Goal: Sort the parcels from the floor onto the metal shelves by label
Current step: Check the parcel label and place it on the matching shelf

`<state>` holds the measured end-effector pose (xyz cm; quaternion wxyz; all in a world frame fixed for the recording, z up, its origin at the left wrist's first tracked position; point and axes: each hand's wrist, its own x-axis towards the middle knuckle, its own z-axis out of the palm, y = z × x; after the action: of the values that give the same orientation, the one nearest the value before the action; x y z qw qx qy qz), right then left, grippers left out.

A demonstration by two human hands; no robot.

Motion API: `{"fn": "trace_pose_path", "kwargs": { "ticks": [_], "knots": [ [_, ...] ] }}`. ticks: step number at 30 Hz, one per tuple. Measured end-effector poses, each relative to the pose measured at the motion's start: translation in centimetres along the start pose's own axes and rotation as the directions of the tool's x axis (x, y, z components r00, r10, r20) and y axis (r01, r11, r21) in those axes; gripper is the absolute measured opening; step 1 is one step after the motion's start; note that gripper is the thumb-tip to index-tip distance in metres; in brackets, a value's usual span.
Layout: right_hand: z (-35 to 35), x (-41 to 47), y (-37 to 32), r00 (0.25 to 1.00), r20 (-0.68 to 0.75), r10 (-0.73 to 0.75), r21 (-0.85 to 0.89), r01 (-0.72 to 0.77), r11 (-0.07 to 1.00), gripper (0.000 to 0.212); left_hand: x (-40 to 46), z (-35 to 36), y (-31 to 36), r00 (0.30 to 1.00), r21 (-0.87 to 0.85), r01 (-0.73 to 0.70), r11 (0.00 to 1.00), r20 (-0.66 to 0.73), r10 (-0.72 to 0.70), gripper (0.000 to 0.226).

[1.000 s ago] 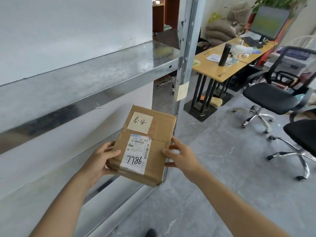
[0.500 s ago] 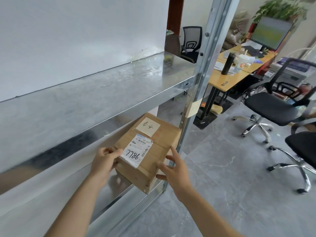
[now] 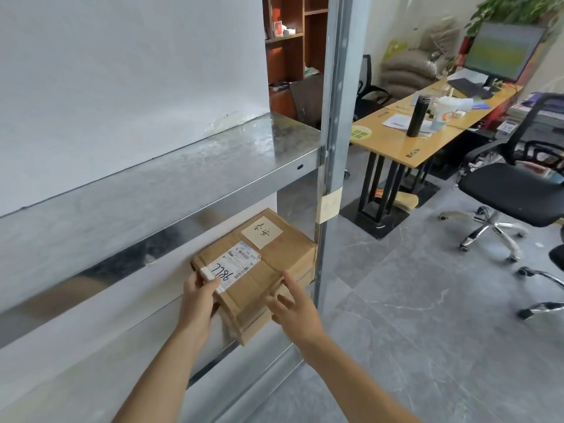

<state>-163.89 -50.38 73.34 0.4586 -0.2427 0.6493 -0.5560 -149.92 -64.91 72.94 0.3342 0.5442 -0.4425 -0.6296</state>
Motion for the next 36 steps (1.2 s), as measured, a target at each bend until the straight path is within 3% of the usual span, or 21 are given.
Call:
{"fn": "trace_pose_path", "kwargs": {
  "ticks": [4,7,12,15,19,22,27,31,36],
  "knots": [
    [-1.1,-0.2,-1.2,0.993,0.117,0.001,0.04,-0.005,0.999,0.07,-2.2,-0.5,0.9,0.981,-0.05,0.13,0.99,0.154,-0.121,0.034],
    [-1.6,-0.5,-1.9,0.983,0.184,-0.001,0.06,-0.011,0.998,0.066,-4.1,-0.7,1.2,0.972,-0.001,0.155,0.988,0.179,-0.153,0.04],
    [-2.0,-0.1,-1.8,0.966,0.256,0.018,0.073,-0.038,0.997,0.067,-8.7,-1.2,1.2,0.989,-0.066,0.136,0.988,0.06,-0.132,0.06],
    [-2.3,-0.3,-1.5,0.964,0.264,0.014,0.102,-0.043,0.994,0.065,-11.4,-3.3,1.2,0.991,-0.204,0.129,0.97,0.007,-0.131,0.057],
    [-1.6,-1.8,-3.0,0.983,0.181,-0.021,0.271,-0.029,0.962,0.04,-15.1,-7.6,1.8,0.995,-0.421,0.082,0.904,-0.014,-0.097,0.054],
    [1.3,-3.6,-4.8,0.958,0.287,-0.009,0.413,-0.115,0.903,0.038,-18.2,-11.3,2.0,0.997,-0.569,-0.02,0.822,-0.075,-0.028,0.052],
    [9.9,-8.7,-5.9,0.848,0.531,-0.002,0.411,-0.256,0.875,0.045,-24.8,-18.8,0.5,0.977,-0.679,-0.187,0.71,-0.202,0.065,0.054],
    [18.0,-15.5,-3.7,0.67,0.742,0.034,0.294,-0.37,0.881,0.052,-32.4,-27.1,-2.7,0.925,-0.716,-0.344,0.607,-0.37,0.087,0.057],
    [28.6,-27.3,1.1,0.468,0.875,0.125,0.106,-0.437,0.893,0.053,-44.3,-38.5,-9.1,0.81,-0.699,-0.521,0.489,-0.586,0.025,0.055]
  ]
}}
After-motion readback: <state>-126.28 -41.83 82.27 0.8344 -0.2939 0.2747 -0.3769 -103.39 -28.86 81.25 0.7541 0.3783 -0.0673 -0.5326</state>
